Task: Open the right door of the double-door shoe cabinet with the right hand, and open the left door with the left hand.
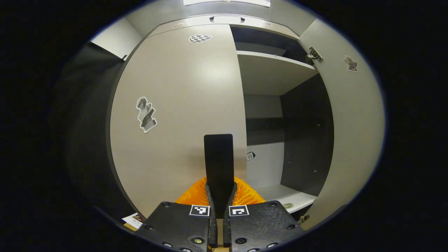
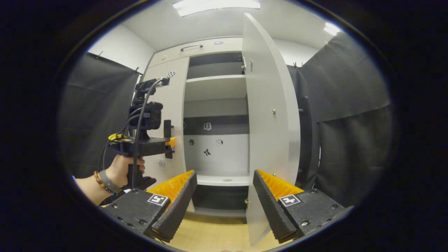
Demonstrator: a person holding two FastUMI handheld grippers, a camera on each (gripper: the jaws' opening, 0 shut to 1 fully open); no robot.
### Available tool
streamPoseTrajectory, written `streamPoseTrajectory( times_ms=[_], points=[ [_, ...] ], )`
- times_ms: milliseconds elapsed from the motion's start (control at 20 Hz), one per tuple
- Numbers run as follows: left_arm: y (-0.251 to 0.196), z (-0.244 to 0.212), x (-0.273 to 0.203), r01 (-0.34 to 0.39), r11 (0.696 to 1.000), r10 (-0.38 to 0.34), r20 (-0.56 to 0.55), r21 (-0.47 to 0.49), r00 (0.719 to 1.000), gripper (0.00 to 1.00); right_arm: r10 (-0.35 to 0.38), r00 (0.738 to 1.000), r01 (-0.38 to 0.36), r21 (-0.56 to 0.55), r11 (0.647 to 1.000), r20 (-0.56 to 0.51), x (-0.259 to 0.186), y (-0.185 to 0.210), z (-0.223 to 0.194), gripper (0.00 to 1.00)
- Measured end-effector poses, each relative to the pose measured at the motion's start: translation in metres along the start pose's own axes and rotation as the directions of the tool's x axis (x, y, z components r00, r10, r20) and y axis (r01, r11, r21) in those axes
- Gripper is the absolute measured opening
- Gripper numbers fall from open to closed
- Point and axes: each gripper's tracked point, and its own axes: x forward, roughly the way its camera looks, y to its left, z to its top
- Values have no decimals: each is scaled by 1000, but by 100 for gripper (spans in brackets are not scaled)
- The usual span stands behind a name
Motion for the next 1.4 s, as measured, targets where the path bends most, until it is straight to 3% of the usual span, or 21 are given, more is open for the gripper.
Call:
streamPoseTrajectory(
  times_ms=[500, 750, 1000, 1400],
  points=[
    [1, 3, -32, 45, 999, -45, -30, -13, 999, 6, -24, 1000, 24, 11, 1000, 7, -15, 1, 0, 100],
    [17, 6, -66, 34, 999, -34, -3, -16, 999, 6, -2, 1000, 2, 23, 1000, 10, -13, 15, 0, 100],
    [32, 3, -98, 80, 996, -81, -30, -32, 996, 6, 16, 1000, -16, 20, 1000, 13, -13, 22, -2, 100],
    [91, 2, -146, -8, 1000, 7, -27, -30, 1000, 5, -8, 1000, 7, 41, 999, 13, -11, 13, -2, 100]
  ],
)
